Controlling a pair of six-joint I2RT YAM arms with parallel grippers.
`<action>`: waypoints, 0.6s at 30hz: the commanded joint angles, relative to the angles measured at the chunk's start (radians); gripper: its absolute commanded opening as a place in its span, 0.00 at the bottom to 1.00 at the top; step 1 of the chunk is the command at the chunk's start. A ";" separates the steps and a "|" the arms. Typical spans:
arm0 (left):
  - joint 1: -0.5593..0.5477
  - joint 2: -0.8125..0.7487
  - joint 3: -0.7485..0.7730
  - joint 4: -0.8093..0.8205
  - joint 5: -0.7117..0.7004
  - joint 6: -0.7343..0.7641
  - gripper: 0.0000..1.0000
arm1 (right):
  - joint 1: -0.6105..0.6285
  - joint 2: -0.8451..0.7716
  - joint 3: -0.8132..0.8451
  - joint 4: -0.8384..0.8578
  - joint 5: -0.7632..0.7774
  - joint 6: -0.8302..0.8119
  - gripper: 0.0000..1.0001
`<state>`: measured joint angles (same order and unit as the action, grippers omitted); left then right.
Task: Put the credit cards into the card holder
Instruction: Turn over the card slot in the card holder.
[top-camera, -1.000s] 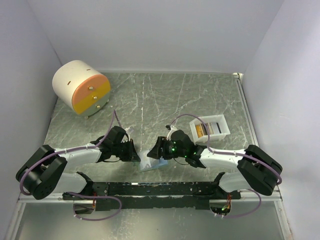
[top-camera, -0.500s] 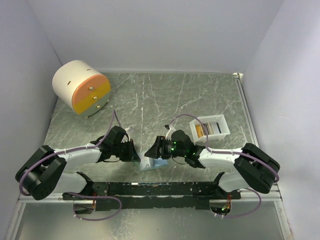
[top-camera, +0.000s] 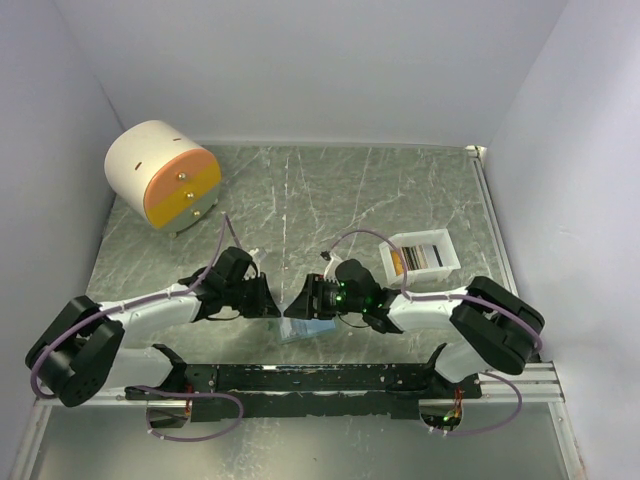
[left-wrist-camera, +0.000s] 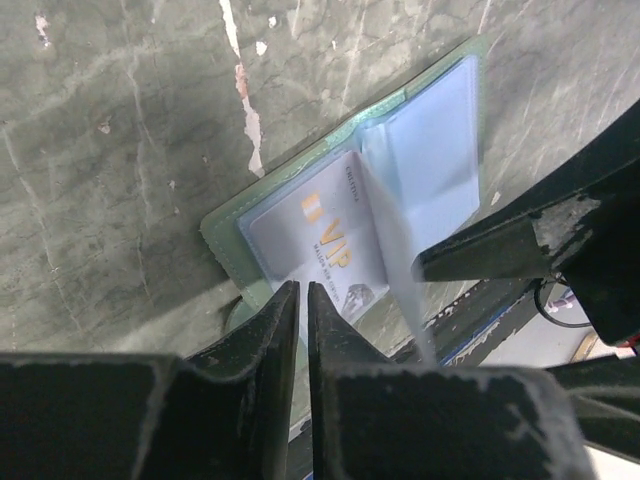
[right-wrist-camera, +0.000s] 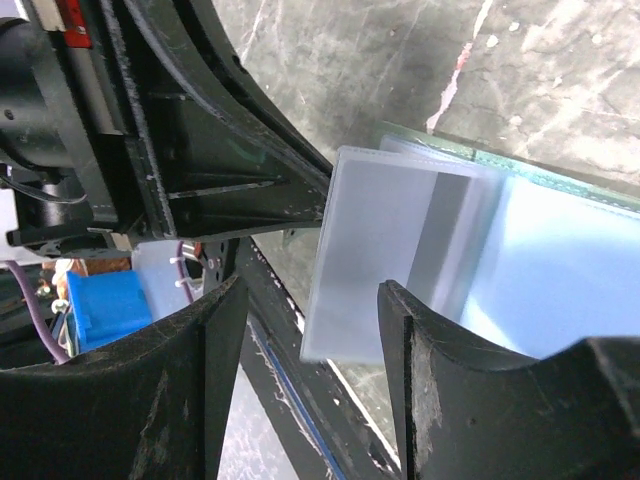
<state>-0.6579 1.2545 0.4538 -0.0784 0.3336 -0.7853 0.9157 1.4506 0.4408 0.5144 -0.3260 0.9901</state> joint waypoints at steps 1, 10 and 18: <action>-0.003 0.020 0.007 -0.001 -0.015 0.001 0.19 | 0.010 0.017 0.042 0.038 -0.024 -0.005 0.55; -0.003 -0.061 0.056 -0.108 -0.101 -0.006 0.24 | 0.012 0.004 0.078 -0.066 0.023 -0.068 0.55; -0.002 -0.166 0.100 -0.167 -0.097 0.024 0.41 | 0.003 -0.089 0.264 -0.519 0.284 -0.306 0.56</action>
<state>-0.6579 1.1362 0.5079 -0.1955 0.2489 -0.7868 0.9241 1.4178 0.6010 0.2584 -0.2249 0.8417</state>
